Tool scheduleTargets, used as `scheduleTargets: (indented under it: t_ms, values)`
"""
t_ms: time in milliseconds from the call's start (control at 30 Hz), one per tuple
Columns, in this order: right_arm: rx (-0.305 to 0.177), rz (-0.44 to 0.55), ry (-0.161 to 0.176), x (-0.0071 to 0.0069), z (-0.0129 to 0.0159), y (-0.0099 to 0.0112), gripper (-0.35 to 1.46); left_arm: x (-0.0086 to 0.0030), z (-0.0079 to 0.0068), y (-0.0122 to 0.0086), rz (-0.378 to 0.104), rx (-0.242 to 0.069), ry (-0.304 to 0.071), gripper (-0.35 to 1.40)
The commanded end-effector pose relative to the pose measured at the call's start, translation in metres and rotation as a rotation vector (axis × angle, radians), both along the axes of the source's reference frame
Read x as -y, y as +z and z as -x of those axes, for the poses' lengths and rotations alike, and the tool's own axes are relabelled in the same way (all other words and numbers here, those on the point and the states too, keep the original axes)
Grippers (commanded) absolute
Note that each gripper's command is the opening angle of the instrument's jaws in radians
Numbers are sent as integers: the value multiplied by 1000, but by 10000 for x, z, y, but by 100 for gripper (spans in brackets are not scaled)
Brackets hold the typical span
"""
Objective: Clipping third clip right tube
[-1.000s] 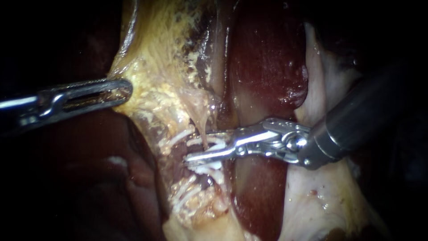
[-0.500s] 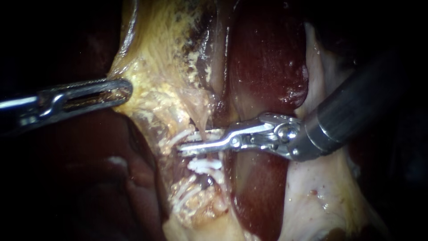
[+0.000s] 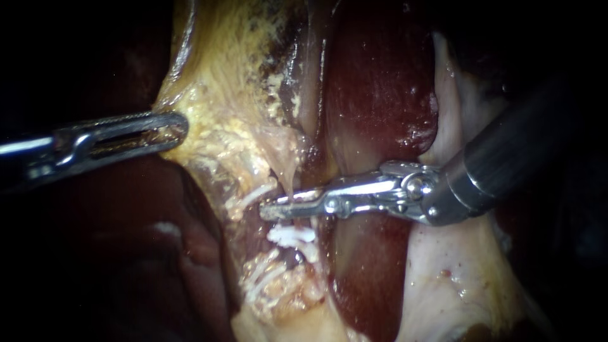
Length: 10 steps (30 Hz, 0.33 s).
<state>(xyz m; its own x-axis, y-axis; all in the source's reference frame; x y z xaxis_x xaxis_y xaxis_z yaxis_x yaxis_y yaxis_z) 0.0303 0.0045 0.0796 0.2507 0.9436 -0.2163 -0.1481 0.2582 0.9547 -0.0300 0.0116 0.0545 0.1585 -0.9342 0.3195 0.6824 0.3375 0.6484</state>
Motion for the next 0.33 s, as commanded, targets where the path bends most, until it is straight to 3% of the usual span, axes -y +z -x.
scheduleTargets:
  t_ms: [33,333]
  values:
    - [3,1,-1,0,-1,-1,-35,0,0,0,0,0,0,-35]
    - [5,2,-3,1,-1,0,-35,0,0,0,0,0,0,-35]
